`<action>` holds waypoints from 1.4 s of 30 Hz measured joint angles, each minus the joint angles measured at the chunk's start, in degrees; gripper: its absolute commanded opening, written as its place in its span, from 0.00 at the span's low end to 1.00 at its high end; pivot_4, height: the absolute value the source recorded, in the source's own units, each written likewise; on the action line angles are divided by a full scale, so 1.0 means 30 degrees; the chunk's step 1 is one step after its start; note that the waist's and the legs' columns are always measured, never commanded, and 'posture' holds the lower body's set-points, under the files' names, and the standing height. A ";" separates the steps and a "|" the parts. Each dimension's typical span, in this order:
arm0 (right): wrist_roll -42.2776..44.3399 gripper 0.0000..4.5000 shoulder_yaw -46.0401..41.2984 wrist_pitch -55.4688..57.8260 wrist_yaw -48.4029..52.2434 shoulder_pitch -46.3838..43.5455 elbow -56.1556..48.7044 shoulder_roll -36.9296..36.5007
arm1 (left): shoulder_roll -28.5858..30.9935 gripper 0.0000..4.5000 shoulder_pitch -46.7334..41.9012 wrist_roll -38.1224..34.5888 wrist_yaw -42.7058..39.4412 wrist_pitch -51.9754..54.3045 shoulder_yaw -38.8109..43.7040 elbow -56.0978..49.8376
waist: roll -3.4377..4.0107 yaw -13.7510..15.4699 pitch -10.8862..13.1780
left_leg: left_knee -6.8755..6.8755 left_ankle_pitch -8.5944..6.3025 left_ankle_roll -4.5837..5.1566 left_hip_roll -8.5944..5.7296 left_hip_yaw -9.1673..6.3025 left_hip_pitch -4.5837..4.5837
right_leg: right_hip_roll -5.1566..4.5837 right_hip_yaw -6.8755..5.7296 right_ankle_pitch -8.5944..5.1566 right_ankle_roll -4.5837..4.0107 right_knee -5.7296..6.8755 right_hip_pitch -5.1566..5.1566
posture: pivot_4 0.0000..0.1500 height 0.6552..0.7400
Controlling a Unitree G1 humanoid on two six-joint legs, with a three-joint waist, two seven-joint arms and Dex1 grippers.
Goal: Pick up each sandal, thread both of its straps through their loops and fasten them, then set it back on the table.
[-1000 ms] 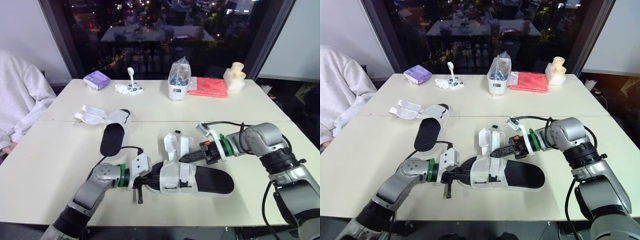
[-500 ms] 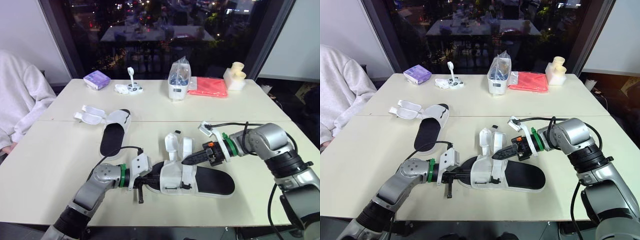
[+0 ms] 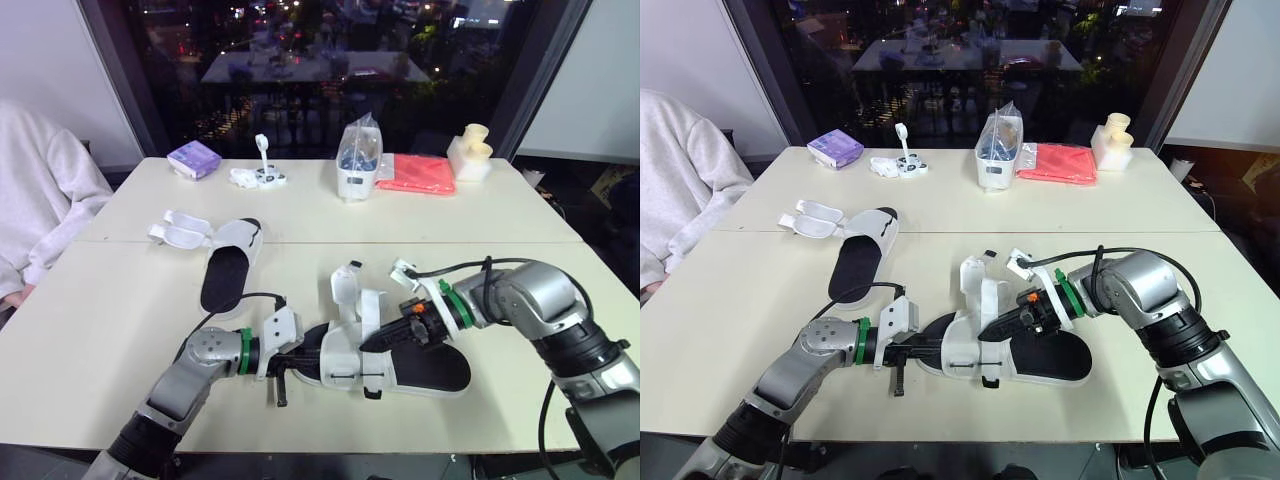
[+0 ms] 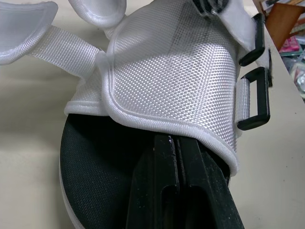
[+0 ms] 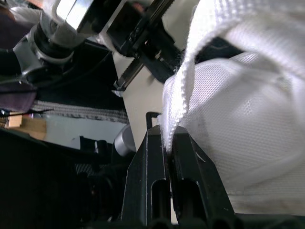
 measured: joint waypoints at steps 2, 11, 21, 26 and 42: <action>-0.0021 0.01 0.0182 -0.0023 -0.0067 0.0434 -0.0623 -0.0140 | -0.0023 0.00 0.0000 0.0037 0.0003 -0.0016 -0.0005 0.0004 | 0.0000 0.0014 0.0000 | 0.0000 0.0000 0.0000 0.0000 0.0001 -0.0001 | 0.0000 0.0001 0.0000 0.0000 0.0000 0.0000 | 1.00 1.00; 0.1041 0.93 -0.1067 0.0060 -0.0144 0.2335 -0.4701 -0.2330 | -0.0133 0.00 0.0071 0.0124 0.0027 -0.0277 -0.0004 0.0130 | 0.0000 0.0034 -0.0001 | 0.0013 0.0000 0.0001 0.0000 -0.0005 0.0008 | -0.0001 -0.0001 0.0000 0.0000 0.0000 0.0017 | 1.00 1.00; 0.4376 0.93 -0.6595 0.3024 -0.1868 0.5860 -0.7067 -0.4189 | -0.0195 0.00 0.0140 0.0299 -0.0022 -0.0453 0.0009 0.0233 | 0.0000 0.0046 -0.0002 | 0.0013 0.0000 0.0001 -0.0001 -0.0008 0.0010 | -0.0004 -0.0005 0.0000 0.0000 -0.0003 0.0026 | 1.00 1.00; 0.5116 0.93 -0.7386 0.3553 -0.4157 0.8454 -0.8059 -0.2508 | -0.0206 0.00 0.0166 0.0304 -0.0037 -0.0643 0.0024 0.0309 | 0.0011 0.0045 -0.0009 | 0.0022 0.0001 0.0002 -0.0001 -0.0007 0.0018 | -0.0003 -0.0005 0.0001 0.0003 0.0009 0.0036 | 1.00 1.00; 0.5266 0.93 -0.7612 0.3414 -0.9752 0.9591 -0.8119 0.2503 | -0.0212 0.00 0.0168 0.0322 -0.0043 -0.0667 0.0005 0.0369 | 0.0012 0.0011 -0.0022 | 0.0026 0.0002 0.0005 -0.0007 -0.0005 0.0074 | 0.0010 -0.0008 0.0002 0.0004 0.0036 0.0087 | 1.00 1.00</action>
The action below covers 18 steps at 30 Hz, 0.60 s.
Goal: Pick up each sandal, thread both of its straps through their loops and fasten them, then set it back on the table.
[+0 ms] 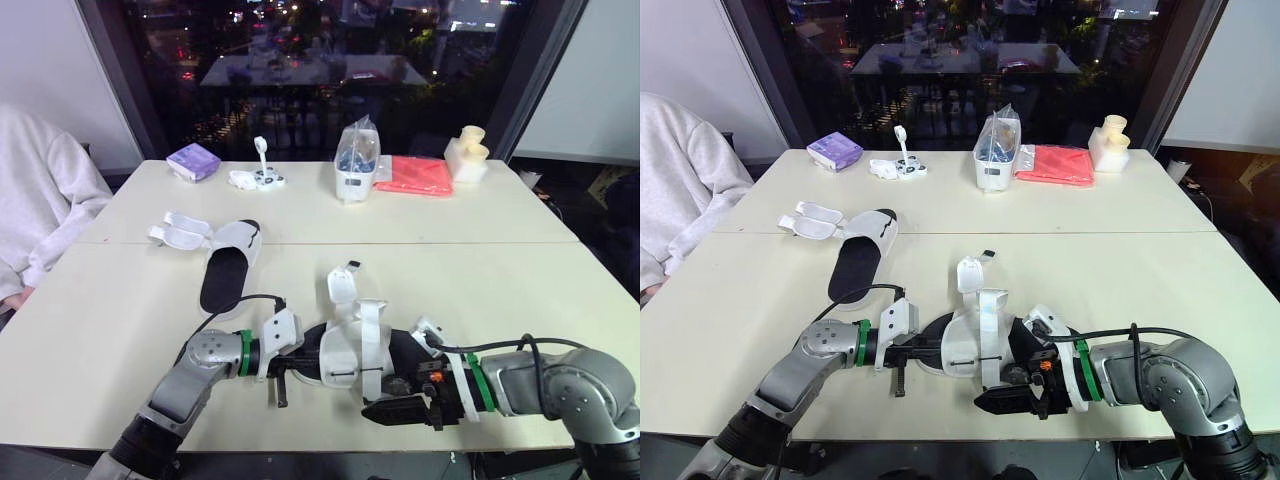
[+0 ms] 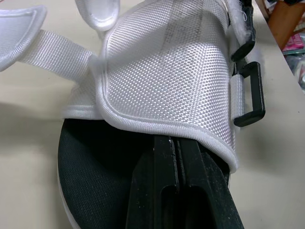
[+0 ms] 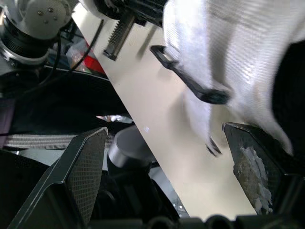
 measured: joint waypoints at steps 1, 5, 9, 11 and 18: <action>0.0130 0.93 0.0010 0.0019 -0.0218 0.0019 -0.0028 0.0279 | -0.0001 0.00 0.0000 0.0000 -0.0001 0.0002 -0.0001 0.0000 | 0.0000 -0.0002 0.0000 | 0.0000 0.0000 0.0000 0.0000 -0.0001 0.0000 | 0.0001 0.0000 0.0000 0.0000 0.0000 0.0000 | 1.00 1.00; 0.0408 0.88 0.0137 0.0220 -0.0865 0.0048 -0.0043 0.0968 | -0.0043 0.00 -0.0001 -0.0001 0.0004 0.0005 -0.0016 -0.0001 | 0.0000 0.0001 0.0000 | 0.0000 0.0000 0.0000 0.0000 0.0001 -0.0001 | 0.0001 0.0000 0.0000 0.0000 0.0000 0.0000 | 1.00 1.00; 0.0590 0.54 0.0182 0.0324 -0.1412 0.0032 -0.0043 0.1208 | -0.0046 0.00 0.0000 -0.0001 0.0011 0.0026 -0.0022 -0.0003 | 0.0000 0.0000 0.0000 | -0.0001 0.0000 0.0001 0.0000 0.0000 -0.0001 | 0.0003 0.0000 0.0000 0.0000 -0.0001 -0.0001 | 1.00 1.00; 0.0603 0.30 0.0312 0.0324 -0.1550 0.0033 -0.0043 0.1200 | -0.0046 0.00 0.0000 -0.0002 0.0024 0.0061 -0.0023 -0.0007 | 0.0000 -0.0002 0.0000 | -0.0001 0.0000 0.0001 0.0000 0.0001 -0.0001 | 0.0003 0.0000 0.0000 0.0000 -0.0001 0.0000 | 1.00 1.00; 0.0855 0.01 0.0651 0.0380 -0.1233 0.0217 -0.0044 0.0121 | -0.0072 0.00 0.0121 -0.0001 0.0095 0.0117 -0.0103 -0.0233 | 0.0000 0.0022 0.0000 | 0.0000 -0.0001 0.0003 -0.0003 0.0001 -0.0005 | 0.0005 -0.0001 0.0000 0.0001 -0.0005 -0.0001 | 1.00 1.00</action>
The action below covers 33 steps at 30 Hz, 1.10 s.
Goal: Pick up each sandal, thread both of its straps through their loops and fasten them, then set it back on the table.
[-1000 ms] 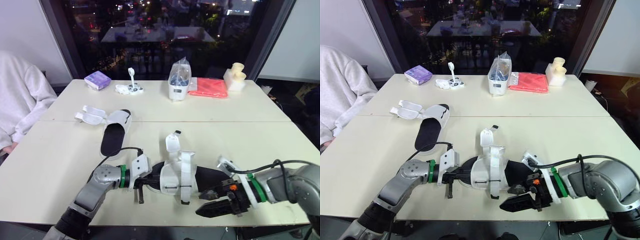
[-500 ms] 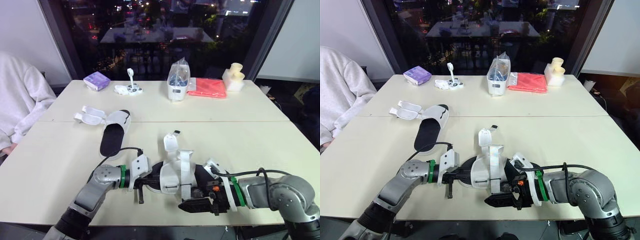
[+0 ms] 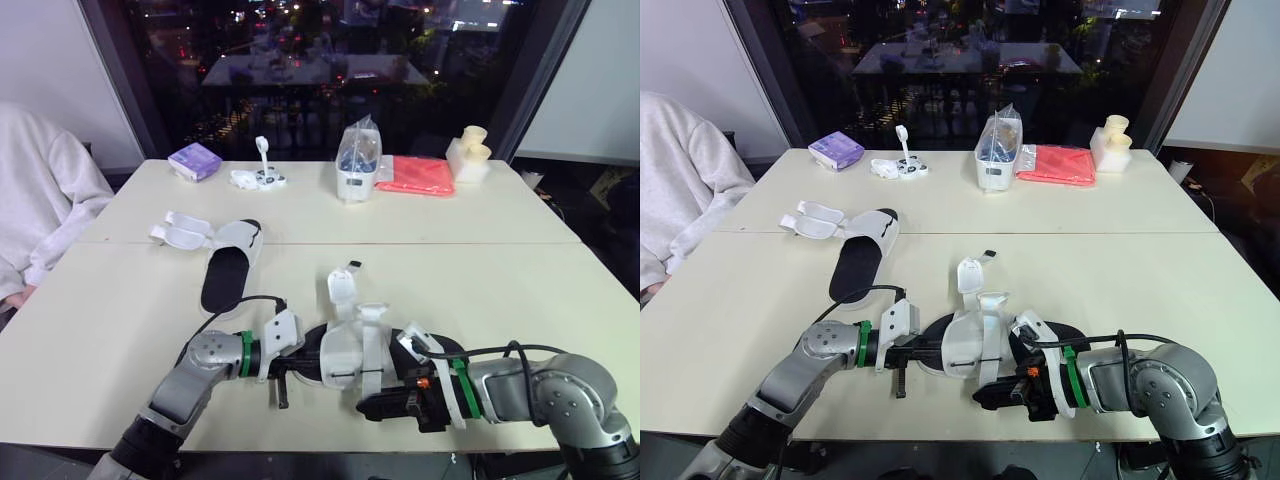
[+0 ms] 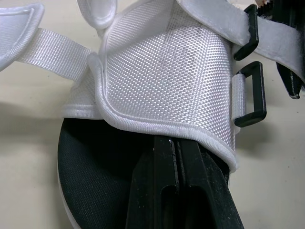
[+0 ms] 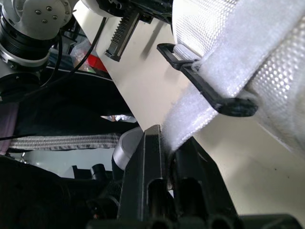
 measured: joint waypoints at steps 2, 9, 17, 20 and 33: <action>0.0193 0.01 0.0051 0.0053 0.0353 0.0211 -0.0176 -0.0668 | -0.0041 0.00 0.0027 -0.0002 0.0000 0.0001 -0.0008 -0.0010 | -0.0001 0.0015 0.0000 | -0.0001 -0.0002 0.0003 -0.0001 -0.0001 -0.0002 | 0.0000 0.0001 0.0000 0.0000 -0.0003 0.0001 | 1.00 1.00; 0.1459 0.01 0.0654 0.0025 0.2037 0.1930 -0.1572 -0.3071 | -0.0069 0.00 0.0034 0.0023 -0.0001 0.0000 -0.0031 0.0003 | -0.0008 0.0020 0.0003 | 0.0000 -0.0005 0.0010 -0.0002 -0.0001 0.0014 | 0.0000 0.0001 -0.0001 0.0001 -0.0005 0.0020 | 1.00 1.00; 0.2077 0.01 0.1000 -0.0386 0.2341 0.4447 -0.1909 -0.3722 | 0.0170 0.00 0.0188 -0.0001 -0.0012 0.0377 -0.0040 -0.0438 | -0.0009 0.0002 0.0003 | -0.0002 -0.0007 0.0012 -0.0002 -0.0001 0.0044 | 0.0005 0.0001 -0.0001 0.0002 -0.0004 0.0043 | 1.00 1.00; 0.2325 0.01 0.0970 -0.0527 0.2330 0.4843 -0.2207 -0.3920 | 0.0297 0.00 0.0436 -0.0016 -0.0064 0.0575 -0.0074 -0.0778 | -0.0009 0.0018 0.0003 | -0.0002 -0.0007 0.0012 -0.0001 -0.0001 0.0044 | 0.0006 0.0001 -0.0002 0.0003 -0.0005 0.0044 | 1.00 1.00; 0.9696 0.01 -0.2361 -0.1429 0.2252 0.0464 -0.2514 -0.9958 | 0.0386 0.00 -0.0217 0.0447 -0.0599 -0.0260 -0.0943 -0.0123 | -0.0011 0.0246 0.0005 | -0.0002 -0.0023 0.0037 0.0001 -0.0004 0.0127 | 0.0004 0.0000 -0.0004 0.0001 -0.0058 0.0145 | 1.00 1.00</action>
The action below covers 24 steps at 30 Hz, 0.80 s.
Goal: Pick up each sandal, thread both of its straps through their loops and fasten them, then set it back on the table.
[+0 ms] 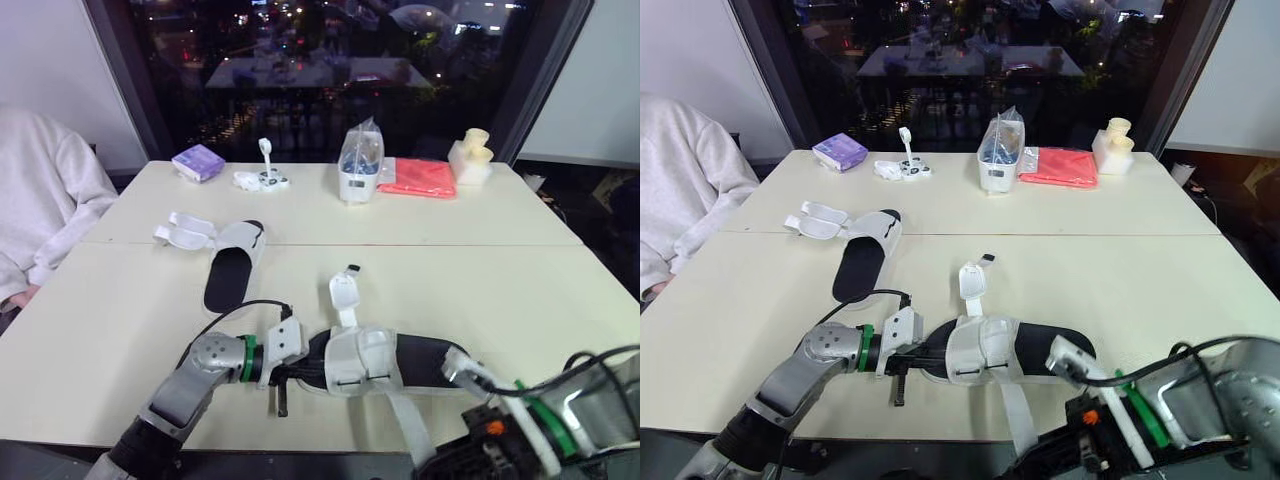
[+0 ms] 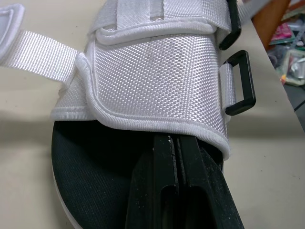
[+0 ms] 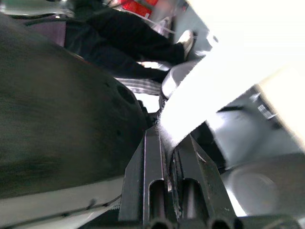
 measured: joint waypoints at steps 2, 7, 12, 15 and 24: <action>0.0565 0.01 0.0252 -0.0278 -0.0066 -0.1540 0.0688 -0.0425 | -0.0131 0.00 -0.0129 0.0075 -0.0049 -0.0341 -0.0216 0.0239 | 0.0001 0.0124 0.0000 | 0.0000 -0.0002 0.0003 0.0000 0.0001 -0.0012 | -0.0003 0.0001 -0.0001 -0.0002 -0.0011 -0.0010 | 1.00 1.00; -0.0481 0.01 0.2909 -0.0180 -0.0073 -0.6714 0.3482 0.0555 | -0.0378 0.00 -0.0416 0.0254 -0.0157 -0.1026 -0.0496 0.0709 | -0.0002 0.0138 0.0002 | 0.0000 -0.0005 0.0007 0.0000 0.0006 -0.0030 | -0.0015 0.0007 -0.0004 -0.0008 -0.0021 -0.0034 | 1.00 1.00; -0.4395 0.01 0.5651 -0.0412 0.0880 -0.8342 0.5681 0.2018 | -0.0343 0.00 -0.0576 0.0397 -0.0231 -0.1376 -0.0618 0.0884 | 0.0003 0.0117 -0.0001 | -0.0018 -0.0006 0.0007 0.0002 0.0004 -0.0062 | -0.0021 0.0007 -0.0004 -0.0009 -0.0020 -0.0075 | 1.00 1.00; -0.6307 0.01 0.6619 -0.0876 0.1920 -0.8535 0.6305 0.2340 | -0.0267 0.00 -0.0585 0.0447 -0.0277 -0.1574 -0.0688 0.0900 | 0.0005 0.0101 -0.0002 | -0.0016 -0.0006 0.0007 0.0003 0.0004 -0.0068 | -0.0023 0.0007 -0.0002 -0.0007 -0.0018 -0.0083 | 1.00 1.00; -1.0590 0.01 0.8749 -0.2494 0.5072 -0.9463 0.7702 0.3113 | 0.0243 0.00 -0.0604 0.0577 -0.0347 -0.2013 -0.0707 0.0862 | 0.0017 -0.0267 -0.0009 | -0.0016 -0.0006 0.0006 0.0007 0.0002 -0.0046 | -0.0024 0.0007 -0.0002 -0.0010 0.0000 -0.0069 | 1.00 1.00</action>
